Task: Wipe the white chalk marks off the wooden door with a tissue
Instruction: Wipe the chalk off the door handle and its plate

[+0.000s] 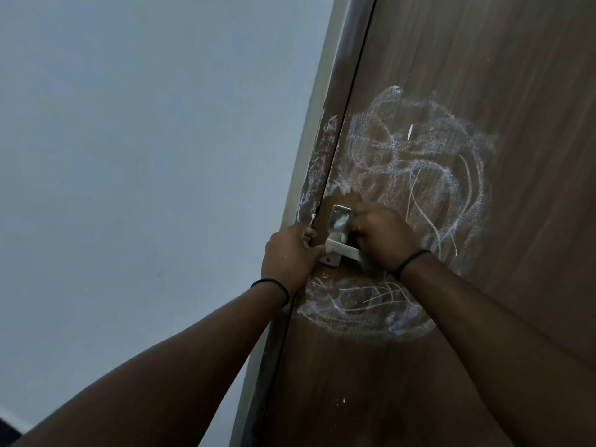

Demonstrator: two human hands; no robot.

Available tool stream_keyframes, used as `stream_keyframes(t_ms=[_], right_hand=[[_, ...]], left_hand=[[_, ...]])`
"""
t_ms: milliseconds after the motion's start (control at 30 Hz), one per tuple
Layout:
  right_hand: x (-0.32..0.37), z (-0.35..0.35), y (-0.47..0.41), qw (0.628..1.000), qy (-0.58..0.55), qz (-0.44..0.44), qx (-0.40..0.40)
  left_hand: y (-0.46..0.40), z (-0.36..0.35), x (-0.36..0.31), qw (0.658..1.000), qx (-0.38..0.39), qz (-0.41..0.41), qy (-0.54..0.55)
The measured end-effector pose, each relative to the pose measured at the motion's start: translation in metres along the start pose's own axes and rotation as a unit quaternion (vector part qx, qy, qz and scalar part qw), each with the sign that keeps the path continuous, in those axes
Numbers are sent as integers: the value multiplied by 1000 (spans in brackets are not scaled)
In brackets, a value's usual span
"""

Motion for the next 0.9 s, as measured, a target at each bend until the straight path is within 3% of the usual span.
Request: stream_keyframes(t_ms=[100,200,267,400,533,667,800,900], right_hand=[[-4,-5,-2,998,-14,-24,48],[-13,16,-8,993,-61,-73,-69],[-5,20,-12,993,-41,-55,-92],[14,-9,-16,997,20,9,69],[13,5,-29,1000,23,5,16],[41,-17,-43,976,108,64,179],[27,-7,-51,981,135,51,132],[41,-14,-50,962,164,108,191]], left_hand=[[2,1,2,1000,-10,3,1],[2,1,1,1000,-12,11,0],[2,1,1,1000,-13,18,-2],[0,1,3,999,-11,29,-8],[3,-1,5,999,-5,40,-9],[7,-4,14,997,-8,69,20],[8,-4,14,997,-4,72,32],[8,-8,11,998,4,57,27]])
Point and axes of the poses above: each hand's wrist, its own y-axis away from the middle knuckle, its own z-axis out of the back of the hand, x = y × z, the point moved 7 cm from there along -y, towards the middle knuckle, and after that the axes turned 12 degrees about z, right-handed, at the moved point
